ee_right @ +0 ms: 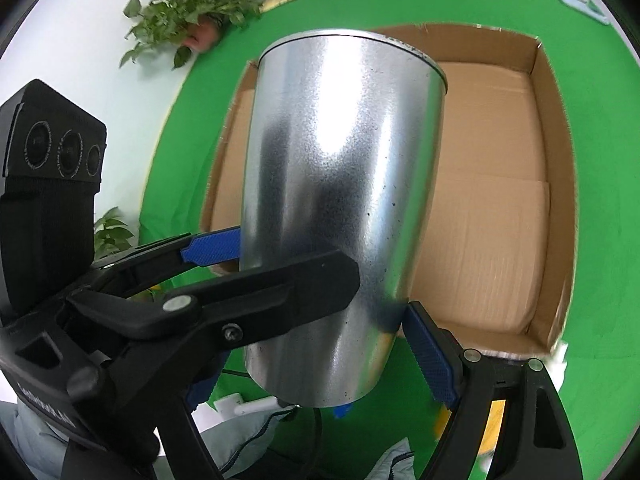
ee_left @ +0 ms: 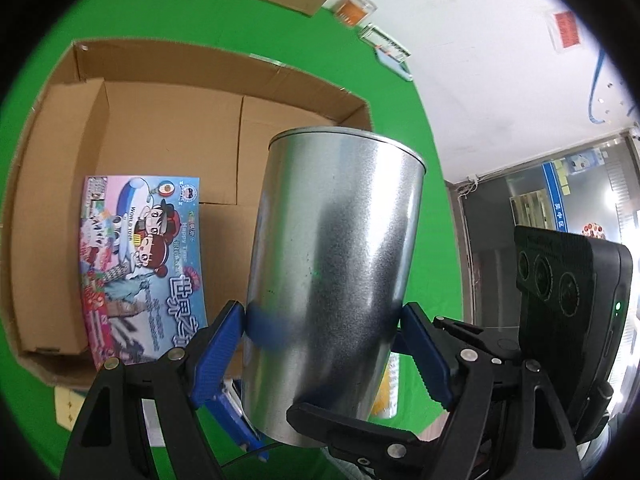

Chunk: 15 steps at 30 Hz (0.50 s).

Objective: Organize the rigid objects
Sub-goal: 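Carry the silver can with both grippers into the box beside the game box, then open both grippers and lift them away from the can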

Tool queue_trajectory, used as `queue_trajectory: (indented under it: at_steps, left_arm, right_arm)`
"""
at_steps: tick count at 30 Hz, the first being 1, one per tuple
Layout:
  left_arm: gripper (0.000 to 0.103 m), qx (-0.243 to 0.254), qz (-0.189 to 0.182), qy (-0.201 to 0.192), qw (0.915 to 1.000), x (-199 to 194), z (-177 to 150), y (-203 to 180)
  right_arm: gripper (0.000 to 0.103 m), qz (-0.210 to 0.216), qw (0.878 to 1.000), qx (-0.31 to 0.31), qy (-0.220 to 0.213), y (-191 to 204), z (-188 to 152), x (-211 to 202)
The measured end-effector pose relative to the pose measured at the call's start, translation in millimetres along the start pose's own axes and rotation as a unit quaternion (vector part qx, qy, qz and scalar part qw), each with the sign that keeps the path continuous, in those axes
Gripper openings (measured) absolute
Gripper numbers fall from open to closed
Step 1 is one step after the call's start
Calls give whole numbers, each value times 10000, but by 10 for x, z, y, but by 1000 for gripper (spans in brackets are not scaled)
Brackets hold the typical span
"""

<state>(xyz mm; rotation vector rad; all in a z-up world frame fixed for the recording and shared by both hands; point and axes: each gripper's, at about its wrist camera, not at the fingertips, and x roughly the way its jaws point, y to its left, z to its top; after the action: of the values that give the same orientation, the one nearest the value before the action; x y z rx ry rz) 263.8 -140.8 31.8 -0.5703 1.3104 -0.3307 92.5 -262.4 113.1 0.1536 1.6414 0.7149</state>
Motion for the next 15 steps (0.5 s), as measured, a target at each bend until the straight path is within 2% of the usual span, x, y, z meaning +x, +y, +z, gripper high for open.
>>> queue_trajectory:
  at_steps: [9, 15]
  left_arm:
    - [80, -546, 201, 368, 9976, 415, 113, 346]
    - [77, -881, 393, 709, 9928, 586, 123, 548]
  right_arm:
    - [82, 268, 9977, 214, 592, -467, 387, 635]
    - [82, 401, 9943, 325, 932, -671, 503, 1010]
